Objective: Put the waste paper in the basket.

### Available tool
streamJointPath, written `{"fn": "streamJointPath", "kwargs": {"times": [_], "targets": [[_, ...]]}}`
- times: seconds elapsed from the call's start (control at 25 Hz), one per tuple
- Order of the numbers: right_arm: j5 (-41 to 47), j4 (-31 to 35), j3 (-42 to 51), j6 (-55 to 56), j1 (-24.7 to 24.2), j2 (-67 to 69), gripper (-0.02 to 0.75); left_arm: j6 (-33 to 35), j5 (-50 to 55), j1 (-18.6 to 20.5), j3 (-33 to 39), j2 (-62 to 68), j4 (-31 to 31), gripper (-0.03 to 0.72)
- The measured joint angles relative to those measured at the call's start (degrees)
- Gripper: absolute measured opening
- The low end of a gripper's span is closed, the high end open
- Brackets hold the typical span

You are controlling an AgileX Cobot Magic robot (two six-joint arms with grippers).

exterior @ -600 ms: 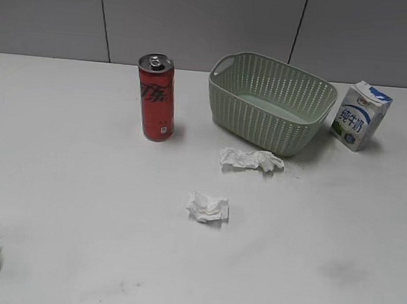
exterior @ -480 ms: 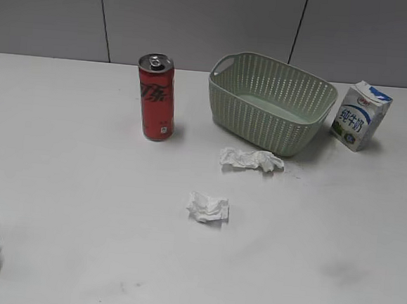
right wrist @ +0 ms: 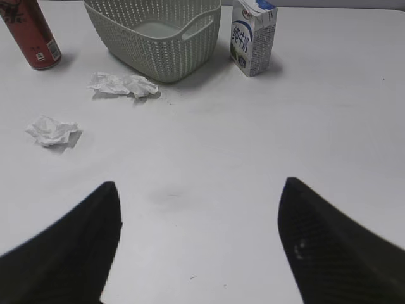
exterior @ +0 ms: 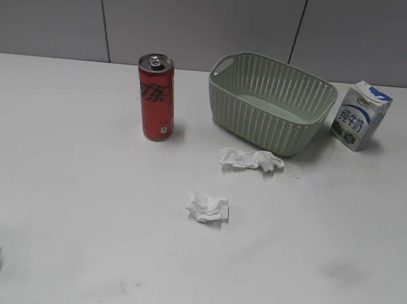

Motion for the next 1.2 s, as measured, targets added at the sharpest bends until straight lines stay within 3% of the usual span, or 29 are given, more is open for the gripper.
{"fn": "streamJointPath", "kwargs": {"times": [1.04,1.12,1.2], "targets": [[-0.05,0.0,0.0,-0.02,0.0,0.0,0.583,0.0,0.0,0.0,0.0,0.0,-0.47,0.225],[-0.05,0.0,0.0,-0.02,0.0,0.0,0.583,0.0,0.0,0.0,0.0,0.0,-0.82,0.243],[-0.05,0.0,0.0,-0.02,0.0,0.0,0.583,0.0,-0.05,0.0,0.0,0.0,-1.0,0.316]]}}
